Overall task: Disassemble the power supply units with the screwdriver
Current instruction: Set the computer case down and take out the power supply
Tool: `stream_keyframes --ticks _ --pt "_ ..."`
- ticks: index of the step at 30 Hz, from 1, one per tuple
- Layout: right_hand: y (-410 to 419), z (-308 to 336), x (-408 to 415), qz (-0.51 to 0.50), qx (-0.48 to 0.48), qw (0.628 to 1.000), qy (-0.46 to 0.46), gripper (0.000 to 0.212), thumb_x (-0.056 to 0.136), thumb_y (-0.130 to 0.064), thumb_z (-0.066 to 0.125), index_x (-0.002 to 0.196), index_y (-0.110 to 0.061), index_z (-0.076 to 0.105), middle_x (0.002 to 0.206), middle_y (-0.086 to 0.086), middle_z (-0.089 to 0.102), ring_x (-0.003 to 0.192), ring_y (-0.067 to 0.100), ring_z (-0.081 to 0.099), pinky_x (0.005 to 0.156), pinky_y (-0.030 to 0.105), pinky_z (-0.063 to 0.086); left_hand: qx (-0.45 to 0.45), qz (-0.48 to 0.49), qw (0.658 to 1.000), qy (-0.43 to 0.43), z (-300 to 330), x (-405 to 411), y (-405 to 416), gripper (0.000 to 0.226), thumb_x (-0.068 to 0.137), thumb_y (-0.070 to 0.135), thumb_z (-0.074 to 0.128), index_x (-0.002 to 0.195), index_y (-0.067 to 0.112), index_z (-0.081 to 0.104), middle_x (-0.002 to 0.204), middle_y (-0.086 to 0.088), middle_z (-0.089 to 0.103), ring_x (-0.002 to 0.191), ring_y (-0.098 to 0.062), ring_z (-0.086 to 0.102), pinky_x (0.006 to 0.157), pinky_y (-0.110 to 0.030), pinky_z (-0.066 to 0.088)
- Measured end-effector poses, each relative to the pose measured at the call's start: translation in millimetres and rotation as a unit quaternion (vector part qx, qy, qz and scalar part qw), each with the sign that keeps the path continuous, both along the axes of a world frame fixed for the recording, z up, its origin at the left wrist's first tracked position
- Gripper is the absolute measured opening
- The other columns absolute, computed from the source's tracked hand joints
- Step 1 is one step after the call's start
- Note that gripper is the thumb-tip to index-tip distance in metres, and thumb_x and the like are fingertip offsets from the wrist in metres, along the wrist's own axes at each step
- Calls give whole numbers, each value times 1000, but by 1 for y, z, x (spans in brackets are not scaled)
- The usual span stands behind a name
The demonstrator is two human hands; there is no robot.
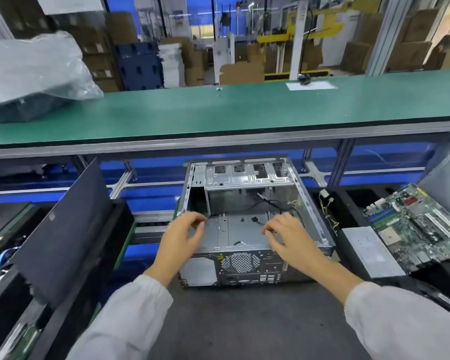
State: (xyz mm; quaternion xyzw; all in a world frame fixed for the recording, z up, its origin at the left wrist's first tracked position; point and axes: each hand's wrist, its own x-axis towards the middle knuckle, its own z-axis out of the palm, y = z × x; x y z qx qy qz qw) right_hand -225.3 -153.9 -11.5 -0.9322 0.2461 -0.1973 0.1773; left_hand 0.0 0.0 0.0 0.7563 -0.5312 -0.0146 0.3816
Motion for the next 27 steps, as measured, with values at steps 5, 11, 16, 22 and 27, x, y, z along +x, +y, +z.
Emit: stream_keyframes --ticks 5,11,16,22,27 --pt "-48 3 1 -106 -89 989 49 38 92 -25 55 130 -21 52 134 -1 47 134 19 31 111 38 17 87 92 991 31 -7 34 -34 54 89 9 66 138 3 43 136 -13 42 124 -26 44 105 -32 34" --pt "-98 -4 10 -206 29 963 168 81 94 -22 55 151 -4 0 159 14 6 134 35 33 104 41 39 177 164 953 184 -13 54 -65 58 93 1 56 144 1 27 138 -24 44 127 -39 45 99 -41 40" --pt "-130 1 18 -343 288 892 66 63 92 -24 61 139 3 30 136 22 43 112 35 51 83 36 43 198 187 902 334 -15 68 -70 36 89 4 60 123 2 49 115 -19 57 101 -32 54 84 -40 45" --pt "-144 16 33 -379 426 819 63 18 85 -19 59 92 -5 50 76 8 36 66 19 35 54 29 29 225 205 867 395 -1 72 -81 24 88 5 56 111 5 48 81 -8 43 65 -19 37 54 -27 31" --pt "-144 11 31 -386 380 840 27 15 84 -11 58 92 0 52 70 8 35 61 17 34 50 26 26 176 177 878 408 1 75 -76 21 81 -6 51 100 4 52 80 -10 45 66 -19 36 56 -27 31"
